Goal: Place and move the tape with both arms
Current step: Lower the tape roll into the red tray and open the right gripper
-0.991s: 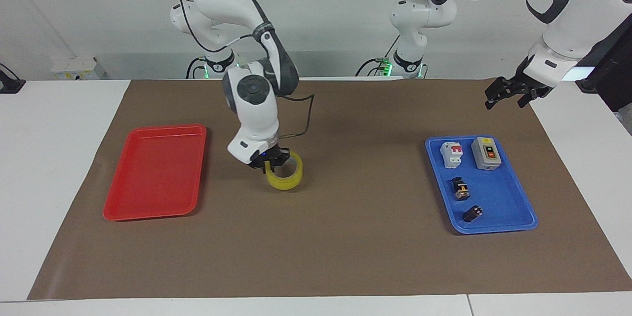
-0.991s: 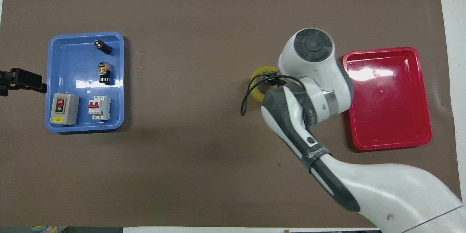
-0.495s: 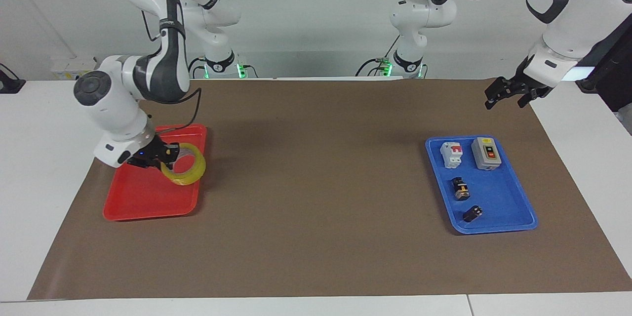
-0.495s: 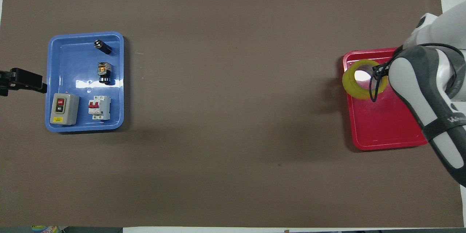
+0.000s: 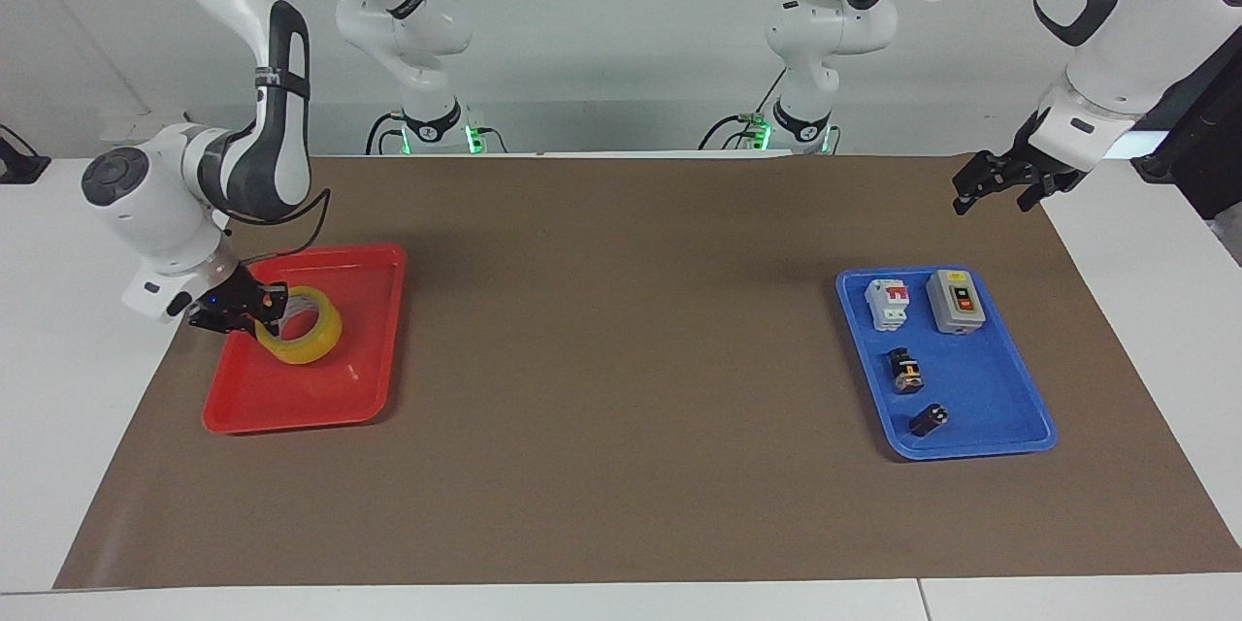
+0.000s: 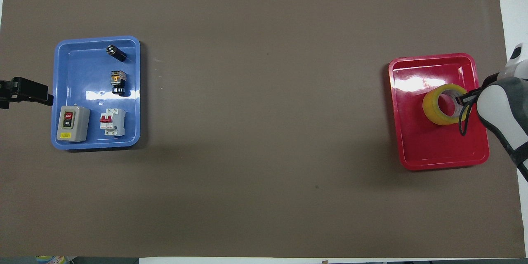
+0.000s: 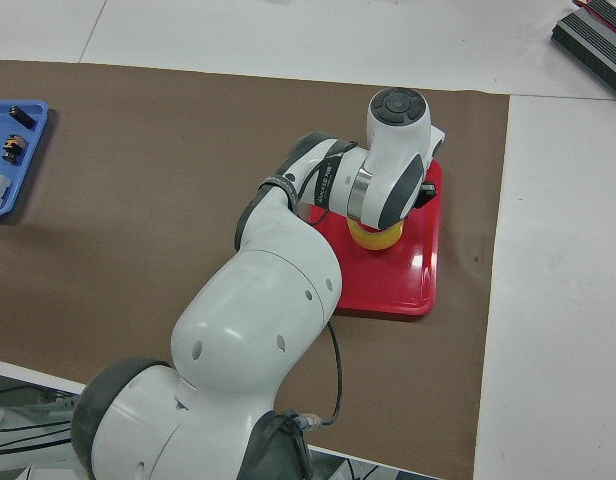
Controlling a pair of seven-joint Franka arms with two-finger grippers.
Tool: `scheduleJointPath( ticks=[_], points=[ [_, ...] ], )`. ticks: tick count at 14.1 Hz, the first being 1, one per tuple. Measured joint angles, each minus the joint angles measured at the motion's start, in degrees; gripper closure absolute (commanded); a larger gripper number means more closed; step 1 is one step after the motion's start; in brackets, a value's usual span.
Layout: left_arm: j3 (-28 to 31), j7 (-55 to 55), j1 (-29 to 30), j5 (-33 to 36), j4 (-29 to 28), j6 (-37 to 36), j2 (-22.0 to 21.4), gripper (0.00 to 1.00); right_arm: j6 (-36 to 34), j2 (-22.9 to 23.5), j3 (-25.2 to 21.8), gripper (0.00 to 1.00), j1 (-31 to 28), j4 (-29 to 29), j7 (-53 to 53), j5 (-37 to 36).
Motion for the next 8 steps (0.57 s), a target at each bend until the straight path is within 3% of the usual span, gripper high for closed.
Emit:
scheduleJointPath(
  ticks=[7,8],
  points=[
    [0.0,0.0,0.0,0.0,0.0,0.0,0.0,0.0,2.7,0.1,0.9,1.0,1.1,-2.4,3.7,0.0],
    [0.0,0.0,0.0,0.0,0.0,0.0,0.0,0.0,2.8,0.1,1.0,0.36,1.3,-2.5,3.9,0.0]
  ],
)
